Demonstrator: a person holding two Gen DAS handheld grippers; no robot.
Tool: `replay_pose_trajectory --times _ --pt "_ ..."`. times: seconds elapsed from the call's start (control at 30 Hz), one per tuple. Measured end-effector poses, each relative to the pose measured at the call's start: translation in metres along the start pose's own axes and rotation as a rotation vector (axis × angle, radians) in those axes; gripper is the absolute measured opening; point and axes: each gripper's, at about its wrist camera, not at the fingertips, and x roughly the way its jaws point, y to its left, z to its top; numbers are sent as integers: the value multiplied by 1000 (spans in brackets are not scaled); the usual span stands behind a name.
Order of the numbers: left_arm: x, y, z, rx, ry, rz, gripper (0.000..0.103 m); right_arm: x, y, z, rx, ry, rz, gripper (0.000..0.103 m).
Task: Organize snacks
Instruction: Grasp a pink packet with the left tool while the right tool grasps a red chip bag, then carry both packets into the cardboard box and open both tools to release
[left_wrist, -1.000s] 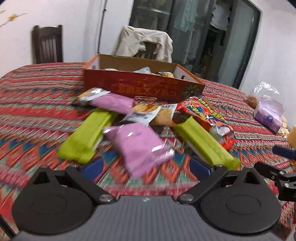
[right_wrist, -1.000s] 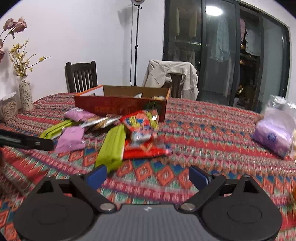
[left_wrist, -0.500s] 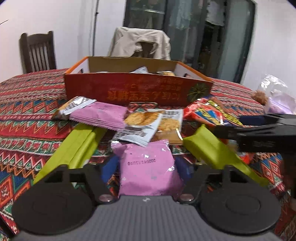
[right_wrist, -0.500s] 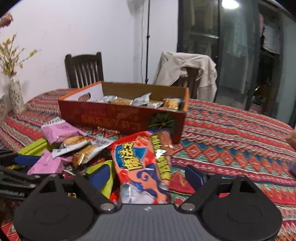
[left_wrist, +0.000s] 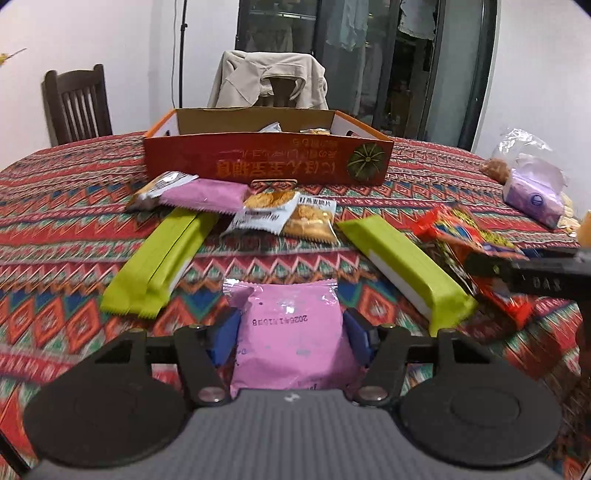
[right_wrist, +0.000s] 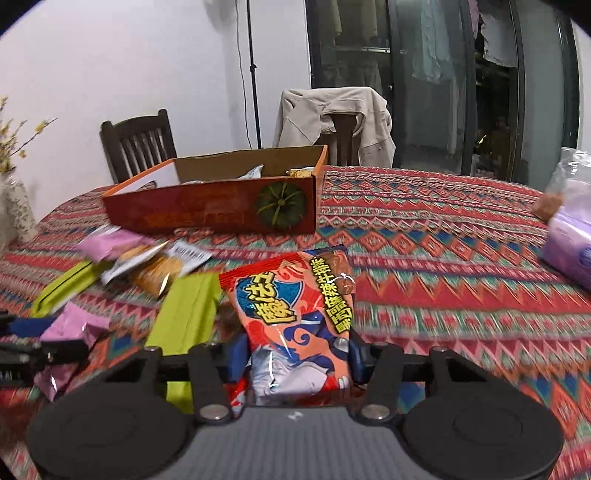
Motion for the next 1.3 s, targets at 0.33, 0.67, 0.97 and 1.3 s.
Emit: replay_pose_trajectory --times 0.33,0.67,0.97,1.3 --pt "-69 -4 -25 -33 -39 36 62 -92 40 -64 -28 -3 55 49" --pt "-105 -5 -42 -56 -69 35 62 -135 65 -80 -30 -44 119 49" --pt "-101 11 -30 -75 -79 18 62 -131 71 -70 -31 -45 152 49" --pt "-49 45 98 -18 -179 -103 62 -84 53 35 -112 -142 156 49"
